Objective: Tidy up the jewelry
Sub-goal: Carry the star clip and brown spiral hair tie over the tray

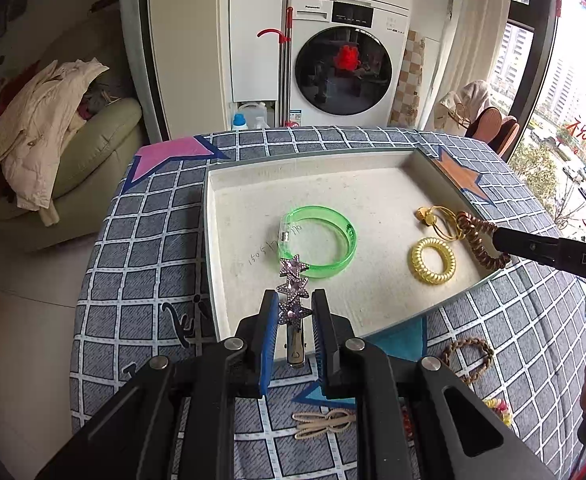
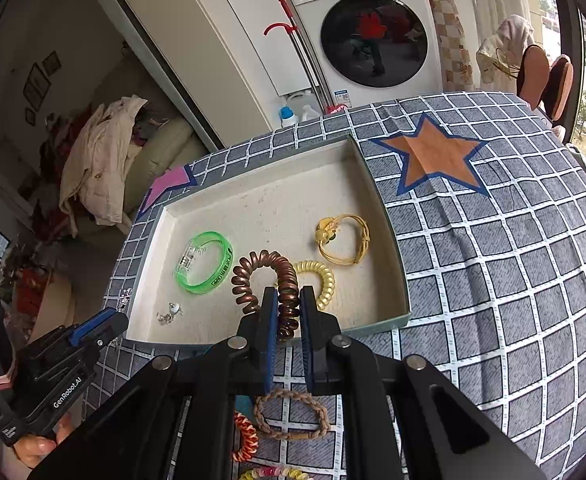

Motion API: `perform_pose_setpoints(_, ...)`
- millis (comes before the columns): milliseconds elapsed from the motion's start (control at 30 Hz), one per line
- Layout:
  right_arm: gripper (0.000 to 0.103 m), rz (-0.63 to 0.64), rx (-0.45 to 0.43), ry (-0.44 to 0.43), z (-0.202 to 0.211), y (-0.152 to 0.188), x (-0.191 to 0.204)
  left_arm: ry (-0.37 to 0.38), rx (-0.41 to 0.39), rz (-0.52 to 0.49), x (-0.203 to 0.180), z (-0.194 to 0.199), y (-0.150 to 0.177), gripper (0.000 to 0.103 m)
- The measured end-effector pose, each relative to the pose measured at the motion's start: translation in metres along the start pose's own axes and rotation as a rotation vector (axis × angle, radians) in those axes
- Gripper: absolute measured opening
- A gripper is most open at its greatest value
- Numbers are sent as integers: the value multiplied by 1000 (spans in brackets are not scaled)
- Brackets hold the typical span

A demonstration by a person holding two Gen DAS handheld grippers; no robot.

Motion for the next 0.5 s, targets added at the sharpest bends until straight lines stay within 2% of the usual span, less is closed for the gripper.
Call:
perform_pose_setpoints(333,12,-11,27,36,-49,-25,-5,-69,2,10,-5,-50,-34,36)
perform_pose_setpoints(500,12,4,38,67,-67,-27,-6,-102,-1,-8,-5,-68,-35,36)
Point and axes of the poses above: each gripper's, at about its wrist camera, not at the fingertips, and z roughly against the way its jaws point, x to its left, y to its underside, the point moved 5 cm from there along -z, roughly the way its jaws point, and after that the axes turned 11 degrees about z, right-handed, at the moved point
